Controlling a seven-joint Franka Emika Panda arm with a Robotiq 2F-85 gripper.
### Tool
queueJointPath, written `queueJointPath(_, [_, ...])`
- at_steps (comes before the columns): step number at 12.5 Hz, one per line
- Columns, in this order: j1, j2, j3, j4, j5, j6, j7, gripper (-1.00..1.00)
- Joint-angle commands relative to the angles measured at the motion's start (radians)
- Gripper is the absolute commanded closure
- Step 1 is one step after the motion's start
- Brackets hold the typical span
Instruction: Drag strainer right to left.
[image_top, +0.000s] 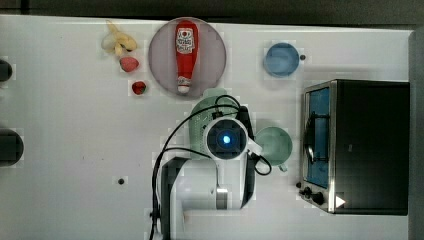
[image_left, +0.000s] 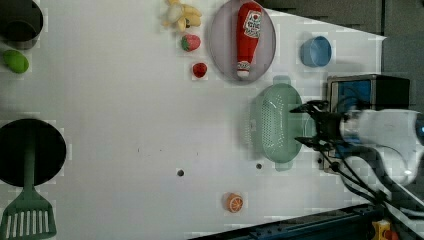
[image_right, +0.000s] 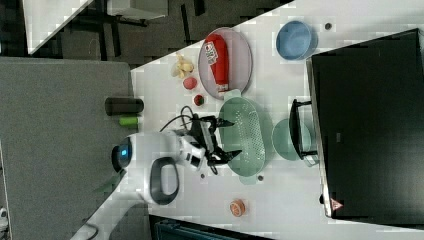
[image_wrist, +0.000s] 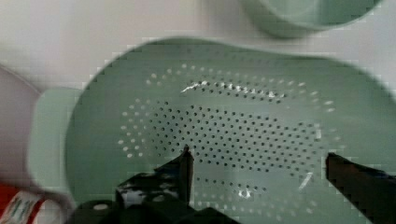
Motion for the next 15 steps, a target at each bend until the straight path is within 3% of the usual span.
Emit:
queueJointPath(1, [0.008,0.102,-0.007,-0.034,-0.007,0.095,0.099,-1.0])
queueJointPath(6, [0.044,0.22,0.022,-0.03,-0.007,0.195,0.189,-1.0])
queueJointPath(10, [0.082,0.232,0.034,-0.029,-0.004,0.208,0.199,-1.0])
queueJointPath(15, [0.165,0.238,0.062,-0.018,0.026,0.206,0.352,-1.0])
